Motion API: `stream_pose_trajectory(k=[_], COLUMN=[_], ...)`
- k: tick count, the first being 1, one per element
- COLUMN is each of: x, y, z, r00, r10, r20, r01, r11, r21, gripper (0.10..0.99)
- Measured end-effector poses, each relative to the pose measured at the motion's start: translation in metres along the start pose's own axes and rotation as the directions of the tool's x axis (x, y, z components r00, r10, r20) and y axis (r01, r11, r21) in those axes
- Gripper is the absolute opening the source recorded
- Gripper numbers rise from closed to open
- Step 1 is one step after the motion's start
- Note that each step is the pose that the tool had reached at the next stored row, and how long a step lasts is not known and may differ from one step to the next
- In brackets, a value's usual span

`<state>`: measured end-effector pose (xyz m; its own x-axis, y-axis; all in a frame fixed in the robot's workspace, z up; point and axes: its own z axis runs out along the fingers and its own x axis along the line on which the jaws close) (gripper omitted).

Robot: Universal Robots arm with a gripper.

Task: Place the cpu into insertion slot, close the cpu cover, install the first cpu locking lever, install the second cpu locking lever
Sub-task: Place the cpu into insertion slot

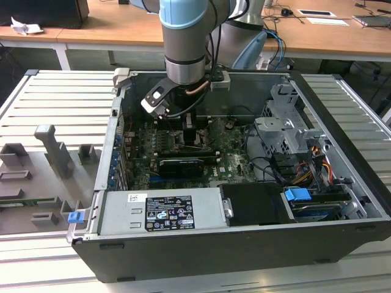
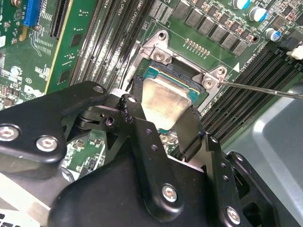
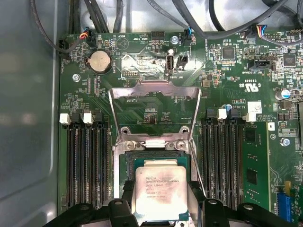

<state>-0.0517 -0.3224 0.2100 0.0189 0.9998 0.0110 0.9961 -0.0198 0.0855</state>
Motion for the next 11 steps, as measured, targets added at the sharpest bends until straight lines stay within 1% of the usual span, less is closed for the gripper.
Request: stream_pose_trajectory(k=[7,11], x=[0.0,0.0002], y=[0.001,0.0009], z=[0.001,0.0032], r00=[1.0,1.0], r10=[0.0,0.0], r20=[0.0017,0.0016], r01=[0.0,0.0], r11=[1.0,1.0], r21=[0.0,0.0], gripper=[0.525,0.525])
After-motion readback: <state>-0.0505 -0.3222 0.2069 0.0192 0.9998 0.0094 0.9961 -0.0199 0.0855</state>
